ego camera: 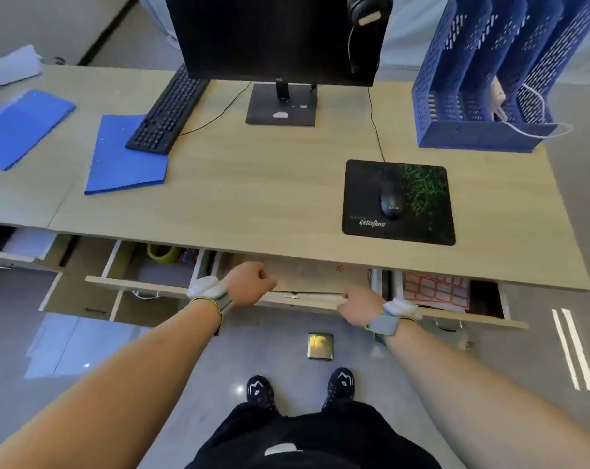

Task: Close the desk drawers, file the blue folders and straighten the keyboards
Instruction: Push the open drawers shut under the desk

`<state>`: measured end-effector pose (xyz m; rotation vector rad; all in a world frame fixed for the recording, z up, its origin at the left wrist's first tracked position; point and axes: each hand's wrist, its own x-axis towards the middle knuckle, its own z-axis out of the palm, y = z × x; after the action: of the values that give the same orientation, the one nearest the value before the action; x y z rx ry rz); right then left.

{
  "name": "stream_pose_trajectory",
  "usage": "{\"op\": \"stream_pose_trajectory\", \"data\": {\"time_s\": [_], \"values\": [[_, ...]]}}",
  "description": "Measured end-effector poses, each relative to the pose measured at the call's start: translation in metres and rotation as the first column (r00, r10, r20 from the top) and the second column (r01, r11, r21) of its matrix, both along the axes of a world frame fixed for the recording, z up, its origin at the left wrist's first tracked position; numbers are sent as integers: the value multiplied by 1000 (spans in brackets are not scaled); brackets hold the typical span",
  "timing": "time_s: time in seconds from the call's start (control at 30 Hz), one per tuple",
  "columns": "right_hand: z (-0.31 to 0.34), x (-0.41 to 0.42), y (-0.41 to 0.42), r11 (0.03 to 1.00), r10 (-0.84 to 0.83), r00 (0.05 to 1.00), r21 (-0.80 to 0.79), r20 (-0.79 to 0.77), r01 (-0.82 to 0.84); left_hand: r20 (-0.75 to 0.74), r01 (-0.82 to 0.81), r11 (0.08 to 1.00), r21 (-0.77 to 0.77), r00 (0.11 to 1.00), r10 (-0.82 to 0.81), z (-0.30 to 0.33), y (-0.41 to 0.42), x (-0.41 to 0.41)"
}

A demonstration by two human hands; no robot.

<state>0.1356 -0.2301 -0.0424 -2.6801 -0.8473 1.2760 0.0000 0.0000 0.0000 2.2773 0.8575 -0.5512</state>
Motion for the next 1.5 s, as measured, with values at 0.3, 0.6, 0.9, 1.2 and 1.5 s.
{"op": "stream_pose_trajectory", "data": {"time_s": [0.3, 0.6, 0.9, 1.2, 1.5], "values": [[-39, -43, 11, 975, -220, 975, -20, 21, 221, -90, 79, 992, -101, 992, -88, -60, 11, -17], [-108, -98, 28, 974, -208, 945, -33, 252, 223, -137, 223, 974, 33, 967, -216, -126, 20, -51], [-131, -117, 26, 975, -191, 930, -49, 315, 217, -275, 379, 925, 41, 894, -354, -153, -2, -51], [-138, -105, 35, 981, -123, 926, -96, 357, 167, -350, 425, 884, 195, 872, -342, -154, -24, -45], [-137, -94, 39, 983, -103, 918, -99, 383, 152, -305, 376, 908, 184, 900, -310, -157, -19, -37]]}}
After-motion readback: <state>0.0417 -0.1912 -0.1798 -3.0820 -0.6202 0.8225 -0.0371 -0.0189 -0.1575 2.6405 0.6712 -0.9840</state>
